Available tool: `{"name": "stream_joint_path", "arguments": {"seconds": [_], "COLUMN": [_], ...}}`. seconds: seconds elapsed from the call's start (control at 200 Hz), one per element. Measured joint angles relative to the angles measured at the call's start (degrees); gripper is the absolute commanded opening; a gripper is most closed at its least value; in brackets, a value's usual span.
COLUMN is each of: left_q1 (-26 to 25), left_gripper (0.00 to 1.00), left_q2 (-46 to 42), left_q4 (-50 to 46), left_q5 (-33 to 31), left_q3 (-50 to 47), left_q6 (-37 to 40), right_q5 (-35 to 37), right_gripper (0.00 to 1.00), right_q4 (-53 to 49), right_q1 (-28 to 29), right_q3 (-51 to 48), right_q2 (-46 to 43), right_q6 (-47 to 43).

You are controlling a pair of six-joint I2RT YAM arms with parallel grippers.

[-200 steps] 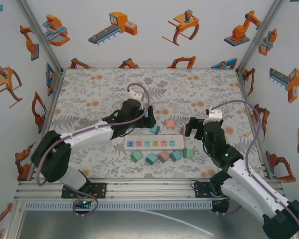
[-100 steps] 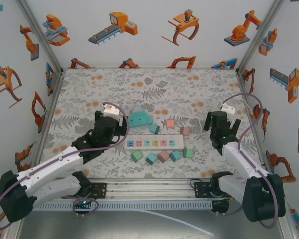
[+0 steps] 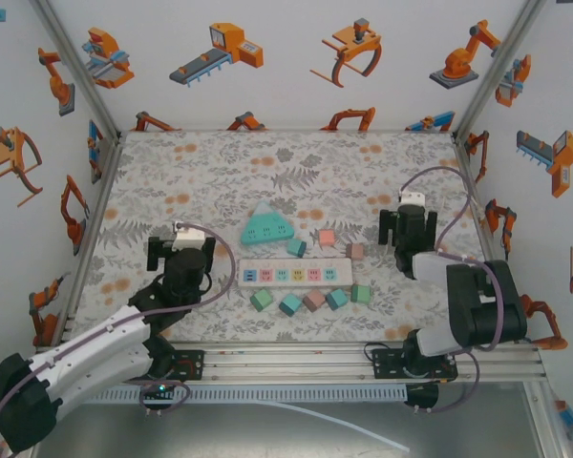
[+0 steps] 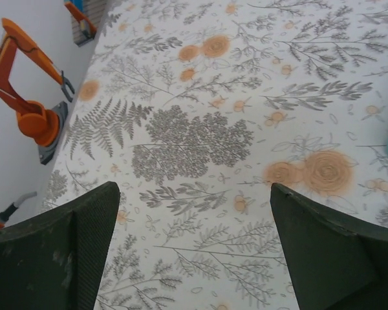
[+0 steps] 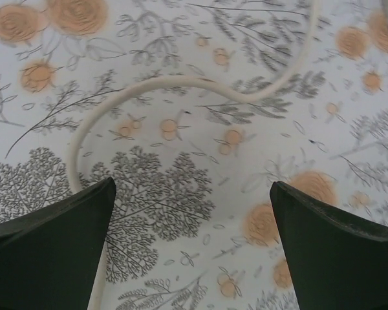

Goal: Pull the plug off the socket

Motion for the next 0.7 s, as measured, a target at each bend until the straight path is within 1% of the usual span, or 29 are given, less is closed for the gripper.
{"name": "stream_joint_path", "arguments": {"seconds": [0.055, 0.16, 0.27, 0.3, 0.391, 0.426, 0.486, 0.571, 0.651, 0.701], "left_q1": [2.2, 8.2, 15.7, 17.7, 23.0, 25.2, 28.8, 33.3, 35.1, 35.6], "left_gripper": [0.98, 1.00, 0.99, 0.97, 0.97, 0.97, 0.97, 0.97, 0.97, 0.97], "left_q2": [-1.5, -3.2, -2.8, -2.4, 0.0, 1.9, 6.1, 14.7, 22.8, 28.1], "left_q4": [2.6, 6.9, 11.3, 13.1, 18.3, 20.1, 23.4, 28.7, 32.5, 35.4], "left_q5": [1.3, 5.1, 10.9, 12.8, 18.9, 21.1, 24.4, 28.2, 31.1, 32.7], "left_q3": [-2.3, -6.1, -8.6, -9.4, -11.3, -11.5, -11.5, -10.8, -8.9, -6.8], "left_q6": [1.8, 3.5, 3.5, 3.5, 3.0, 2.6, 1.8, 0.7, 0.2, 0.2], "right_q5": [-1.0, -2.8, -5.5, -6.3, -8.5, -9.8, -12.0, -13.8, -14.4, -13.4], "right_gripper": [0.93, 0.95, 0.95, 0.96, 0.97, 0.99, 0.99, 0.99, 0.99, 0.99], "right_q4": [1.0, 1.7, 2.6, 2.9, 5.0, 7.1, 13.7, 17.0, 18.6, 19.8], "right_q1": [-0.3, -2.5, -5.2, -5.7, -6.4, -6.7, -7.5, -8.3, -8.5, -8.4], "right_q3": [0.7, 1.9, 2.4, 2.4, 1.6, 0.4, -3.3, -7.4, -8.2, -8.2], "right_q2": [1.5, 2.7, 2.8, 2.8, 2.6, 2.6, 2.7, 3.0, 3.3, 3.3], "right_q6": [-0.5, -0.5, 0.1, 0.2, 0.3, 0.3, 0.5, 0.7, 1.4, 2.0]}}
